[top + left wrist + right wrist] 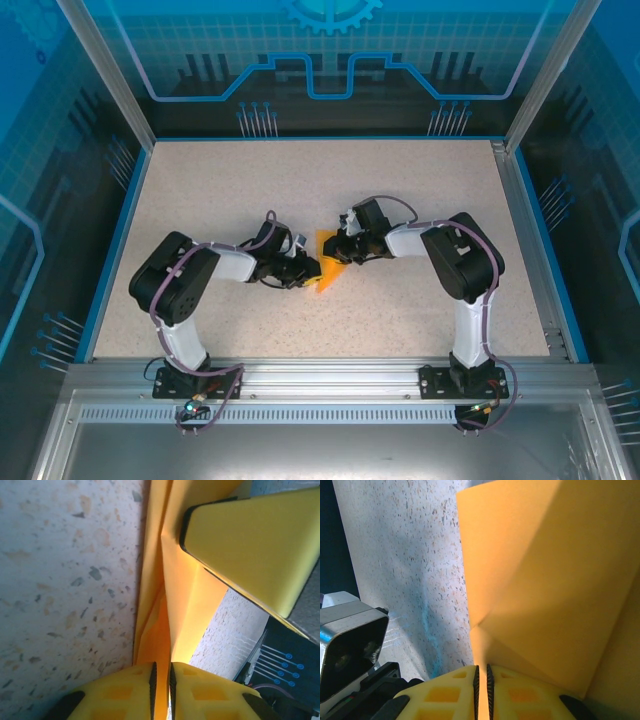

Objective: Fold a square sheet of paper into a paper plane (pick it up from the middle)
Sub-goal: Fourth fold the wing at the center of the table.

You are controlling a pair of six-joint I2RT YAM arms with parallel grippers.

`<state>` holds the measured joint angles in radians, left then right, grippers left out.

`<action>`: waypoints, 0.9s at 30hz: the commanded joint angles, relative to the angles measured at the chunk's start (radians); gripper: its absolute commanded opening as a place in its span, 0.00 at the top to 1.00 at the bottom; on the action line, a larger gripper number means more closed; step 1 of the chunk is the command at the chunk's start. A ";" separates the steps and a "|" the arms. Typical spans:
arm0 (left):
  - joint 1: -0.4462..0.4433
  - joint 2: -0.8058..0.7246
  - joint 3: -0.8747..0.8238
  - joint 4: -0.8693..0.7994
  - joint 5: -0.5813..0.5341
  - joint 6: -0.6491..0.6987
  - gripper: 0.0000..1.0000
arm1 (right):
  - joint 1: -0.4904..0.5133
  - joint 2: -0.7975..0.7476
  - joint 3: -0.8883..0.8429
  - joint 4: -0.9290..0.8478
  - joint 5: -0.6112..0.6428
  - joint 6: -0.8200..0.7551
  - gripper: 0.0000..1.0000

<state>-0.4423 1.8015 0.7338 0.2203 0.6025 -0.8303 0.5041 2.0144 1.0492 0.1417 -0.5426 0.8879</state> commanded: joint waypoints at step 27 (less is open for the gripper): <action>-0.064 -0.021 0.104 -0.430 -0.089 0.180 0.83 | 0.011 0.039 -0.006 -0.116 0.055 -0.028 0.84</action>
<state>-0.4889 1.7969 0.8486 -0.0780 0.5293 -0.6750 0.5060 2.0144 1.0550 0.1204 -0.5419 0.8780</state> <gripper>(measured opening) 0.170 0.156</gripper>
